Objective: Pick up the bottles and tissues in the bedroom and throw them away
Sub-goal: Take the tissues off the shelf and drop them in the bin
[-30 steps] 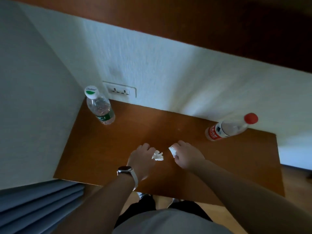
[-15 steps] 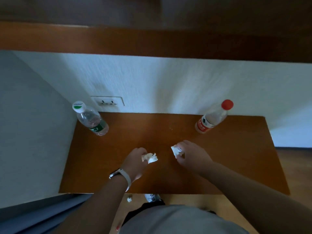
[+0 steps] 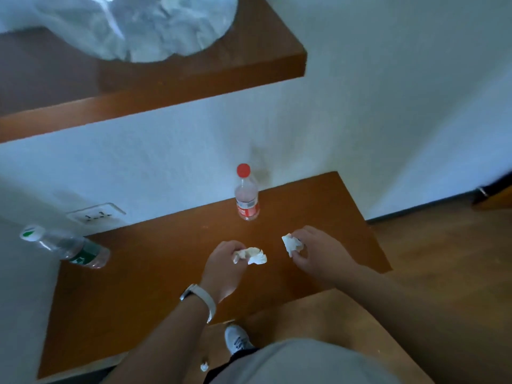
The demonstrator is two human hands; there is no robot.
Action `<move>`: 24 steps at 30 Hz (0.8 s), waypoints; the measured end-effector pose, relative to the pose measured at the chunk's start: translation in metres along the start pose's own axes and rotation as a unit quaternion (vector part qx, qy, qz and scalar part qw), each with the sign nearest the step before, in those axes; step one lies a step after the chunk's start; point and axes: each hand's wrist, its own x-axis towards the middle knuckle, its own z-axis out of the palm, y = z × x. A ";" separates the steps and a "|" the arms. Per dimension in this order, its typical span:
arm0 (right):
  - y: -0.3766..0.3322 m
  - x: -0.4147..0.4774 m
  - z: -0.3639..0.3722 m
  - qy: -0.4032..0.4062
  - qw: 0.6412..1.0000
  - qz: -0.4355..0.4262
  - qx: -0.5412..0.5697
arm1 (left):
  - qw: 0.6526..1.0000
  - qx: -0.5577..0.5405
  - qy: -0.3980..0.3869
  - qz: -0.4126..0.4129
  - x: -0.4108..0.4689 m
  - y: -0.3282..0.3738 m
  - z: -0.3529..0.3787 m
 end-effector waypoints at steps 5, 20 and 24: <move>0.067 -0.051 -0.045 0.062 0.997 0.047 0.028 | 0.998 -0.035 -0.003 0.044 0.005 0.093 0.046; 0.259 -0.226 -0.149 0.233 0.933 0.242 0.128 | 0.964 -0.021 -0.149 0.220 -0.012 0.341 0.212; 0.288 -0.267 -0.167 0.295 0.889 0.316 0.149 | 0.942 -0.004 -0.197 0.273 -0.012 0.391 0.256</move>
